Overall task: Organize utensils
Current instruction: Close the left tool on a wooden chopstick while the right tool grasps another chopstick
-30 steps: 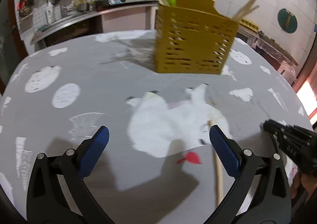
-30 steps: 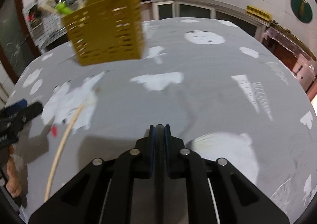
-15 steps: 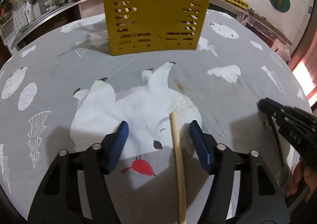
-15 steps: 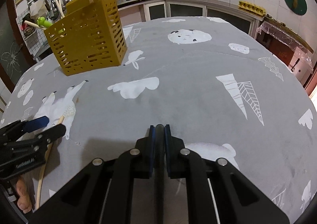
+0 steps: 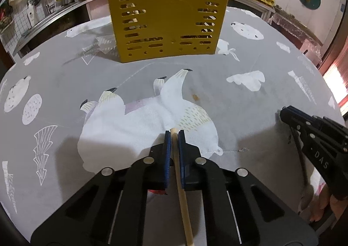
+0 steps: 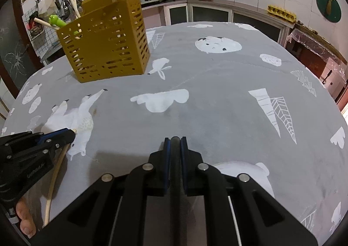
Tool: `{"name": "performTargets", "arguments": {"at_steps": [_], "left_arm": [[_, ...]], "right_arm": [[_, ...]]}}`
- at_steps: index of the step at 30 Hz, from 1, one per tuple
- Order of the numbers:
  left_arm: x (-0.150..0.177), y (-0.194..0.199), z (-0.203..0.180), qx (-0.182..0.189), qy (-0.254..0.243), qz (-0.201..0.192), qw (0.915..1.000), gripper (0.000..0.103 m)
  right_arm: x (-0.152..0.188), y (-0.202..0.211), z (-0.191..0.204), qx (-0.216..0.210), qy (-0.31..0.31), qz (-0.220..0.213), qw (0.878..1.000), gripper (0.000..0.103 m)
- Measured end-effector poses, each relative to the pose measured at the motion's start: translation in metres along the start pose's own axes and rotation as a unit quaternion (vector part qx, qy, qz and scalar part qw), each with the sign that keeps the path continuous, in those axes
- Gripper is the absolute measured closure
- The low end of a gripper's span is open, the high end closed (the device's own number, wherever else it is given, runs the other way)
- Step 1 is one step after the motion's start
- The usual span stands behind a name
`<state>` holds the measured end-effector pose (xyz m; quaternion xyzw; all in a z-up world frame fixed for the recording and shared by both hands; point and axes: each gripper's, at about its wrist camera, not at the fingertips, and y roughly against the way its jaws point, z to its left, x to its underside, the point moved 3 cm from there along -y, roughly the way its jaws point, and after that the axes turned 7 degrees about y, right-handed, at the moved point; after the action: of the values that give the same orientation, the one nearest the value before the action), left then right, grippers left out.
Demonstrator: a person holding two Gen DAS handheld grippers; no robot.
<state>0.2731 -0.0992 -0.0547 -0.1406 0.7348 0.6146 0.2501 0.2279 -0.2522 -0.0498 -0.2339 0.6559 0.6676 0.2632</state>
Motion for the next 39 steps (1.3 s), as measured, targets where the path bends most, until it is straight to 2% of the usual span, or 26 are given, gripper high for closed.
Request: {"name": "performTargets", "arguments": {"at_steps": [2,9,16,20,21,23,25,26,27,33,39], "left_arm": [[-0.001,0.004,0.004,0.002,0.008,-0.008,0.9999,0.103],[-0.009,0.022,0.022,0.008,0.035,-0.031,0.9989,0.103],[-0.007,0.021,0.026,0.024,0.041,-0.019,0.9987,0.103],[-0.002,0.020,0.012,0.008,0.014,-0.033,0.9993,0.065],[-0.001,0.020,0.010,0.005,0.008,-0.036,0.9993,0.064],[0.001,0.018,0.004,-0.002,-0.003,-0.037,0.9993,0.064],[0.003,0.013,0.002,-0.010,-0.010,-0.029,0.9995,0.075],[0.005,0.009,0.001,-0.015,-0.012,-0.020,0.9996,0.087],[0.005,0.006,0.001,-0.015,-0.012,-0.014,0.9997,0.089],[0.008,0.006,-0.001,-0.028,-0.011,-0.019,0.9994,0.087],[0.013,0.006,0.004,-0.023,0.003,-0.016,0.9996,0.082]], "right_arm": [[0.000,0.003,0.001,-0.002,0.001,-0.003,1.000,0.093],[-0.004,0.014,0.004,-0.009,0.001,-0.016,1.000,0.093],[-0.004,0.014,0.007,-0.015,0.003,-0.017,1.000,0.093],[-0.003,0.011,0.003,-0.014,0.000,-0.016,1.000,0.093],[-0.003,0.010,0.001,-0.013,-0.002,-0.016,1.000,0.093],[-0.002,0.009,-0.002,-0.013,-0.004,-0.015,1.000,0.093],[-0.002,0.008,-0.005,-0.013,-0.007,-0.014,1.000,0.093],[-0.002,0.007,-0.006,-0.013,-0.009,-0.014,1.000,0.093],[-0.001,0.006,-0.008,-0.014,-0.010,-0.013,1.000,0.093],[0.001,-0.001,-0.010,-0.019,-0.014,-0.009,1.000,0.093],[0.004,-0.003,-0.011,-0.022,-0.017,-0.007,1.000,0.093]]}}
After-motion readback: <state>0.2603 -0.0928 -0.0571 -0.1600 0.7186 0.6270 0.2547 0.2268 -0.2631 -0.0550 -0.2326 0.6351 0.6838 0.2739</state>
